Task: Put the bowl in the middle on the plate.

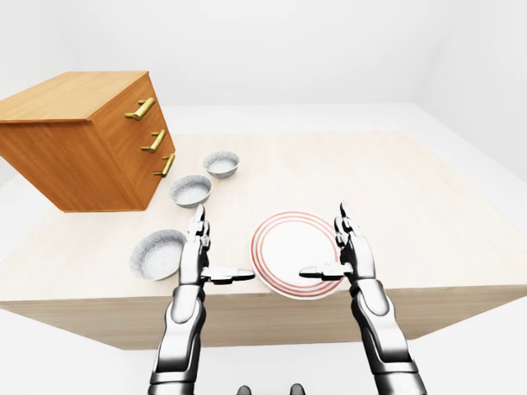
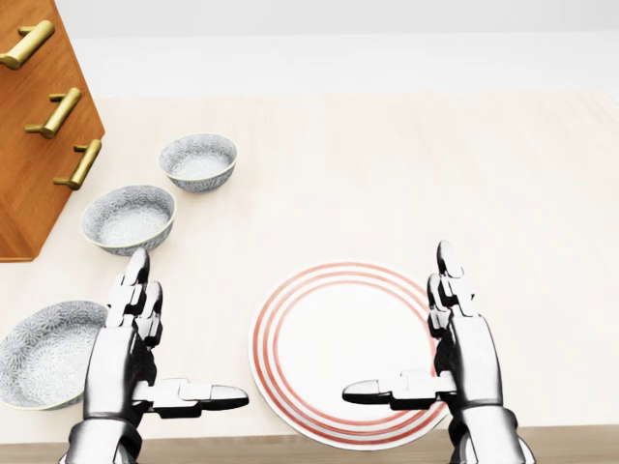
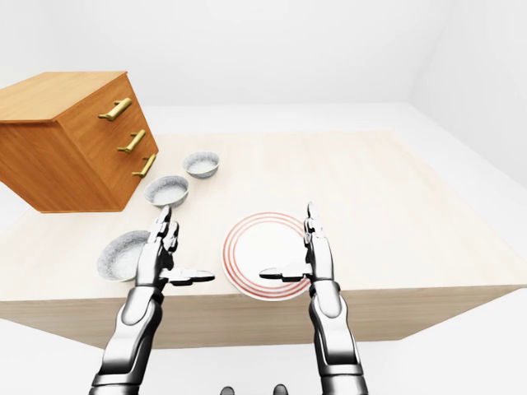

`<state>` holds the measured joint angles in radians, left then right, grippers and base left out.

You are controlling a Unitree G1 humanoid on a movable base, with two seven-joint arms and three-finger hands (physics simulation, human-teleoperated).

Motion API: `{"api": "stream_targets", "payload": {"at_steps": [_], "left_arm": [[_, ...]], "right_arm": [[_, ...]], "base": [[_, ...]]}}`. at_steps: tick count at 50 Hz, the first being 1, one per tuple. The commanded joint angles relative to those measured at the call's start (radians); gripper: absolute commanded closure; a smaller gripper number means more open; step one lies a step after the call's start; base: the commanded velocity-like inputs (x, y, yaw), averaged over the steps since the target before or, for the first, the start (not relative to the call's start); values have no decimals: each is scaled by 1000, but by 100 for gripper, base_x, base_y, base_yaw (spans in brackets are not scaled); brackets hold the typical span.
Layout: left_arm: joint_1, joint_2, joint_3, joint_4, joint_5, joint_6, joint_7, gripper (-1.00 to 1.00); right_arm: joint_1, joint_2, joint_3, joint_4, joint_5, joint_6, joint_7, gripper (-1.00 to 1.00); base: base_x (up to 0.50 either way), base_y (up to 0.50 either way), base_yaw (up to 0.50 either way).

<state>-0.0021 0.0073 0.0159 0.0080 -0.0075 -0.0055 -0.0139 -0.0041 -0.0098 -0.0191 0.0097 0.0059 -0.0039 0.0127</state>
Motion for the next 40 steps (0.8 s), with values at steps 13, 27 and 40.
{"api": "stream_targets", "payload": {"at_steps": [13,27,40], "left_arm": [[0,13,27,7,-11,-3,-13,-100],[-5,13,27,21,-9,-8,-10,-100],[-14,16,31,48,-8,-25,-9,-100]], "right_arm": [[1,-29,-58,-95,13,85,24,-100],[7,-112,-218,-249,13,91,100,-100],[18,-197,-452,-326,40,91,199,-100]], "base": [[0,0,0],[0,0,0],[0,0,0]]}}
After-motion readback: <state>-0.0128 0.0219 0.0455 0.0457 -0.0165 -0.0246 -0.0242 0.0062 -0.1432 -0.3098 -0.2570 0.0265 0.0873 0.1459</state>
